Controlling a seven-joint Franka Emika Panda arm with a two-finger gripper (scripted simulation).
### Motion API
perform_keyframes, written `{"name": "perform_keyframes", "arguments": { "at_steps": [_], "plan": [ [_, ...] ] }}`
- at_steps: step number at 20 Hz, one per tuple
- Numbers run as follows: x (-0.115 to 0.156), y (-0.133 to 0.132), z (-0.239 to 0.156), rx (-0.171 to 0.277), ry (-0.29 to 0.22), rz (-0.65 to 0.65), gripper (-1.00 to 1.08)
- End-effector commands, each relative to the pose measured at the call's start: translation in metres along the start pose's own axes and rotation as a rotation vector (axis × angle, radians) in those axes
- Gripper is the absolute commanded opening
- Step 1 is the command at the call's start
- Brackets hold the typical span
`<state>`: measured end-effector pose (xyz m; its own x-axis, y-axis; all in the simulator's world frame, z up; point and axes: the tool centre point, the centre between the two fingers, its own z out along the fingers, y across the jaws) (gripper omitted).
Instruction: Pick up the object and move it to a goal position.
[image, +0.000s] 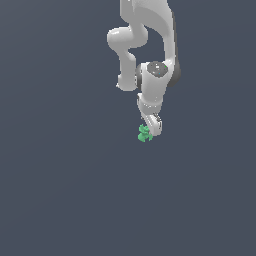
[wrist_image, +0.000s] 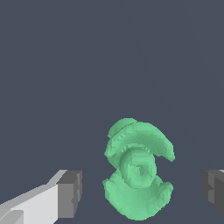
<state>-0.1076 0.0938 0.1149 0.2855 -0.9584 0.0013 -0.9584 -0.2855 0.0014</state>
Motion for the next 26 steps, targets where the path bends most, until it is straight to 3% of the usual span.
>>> {"name": "perform_keyframes", "arguments": {
  "at_steps": [1,12,26],
  "plan": [
    [-0.003,0.002,0.001,0.001,-0.001,0.027,1.00],
    [-0.006,0.004,0.005,0.001,-0.001,0.051,1.00],
    [-0.006,0.005,0.051,0.001,-0.001,0.055,1.00]
  ]
}}
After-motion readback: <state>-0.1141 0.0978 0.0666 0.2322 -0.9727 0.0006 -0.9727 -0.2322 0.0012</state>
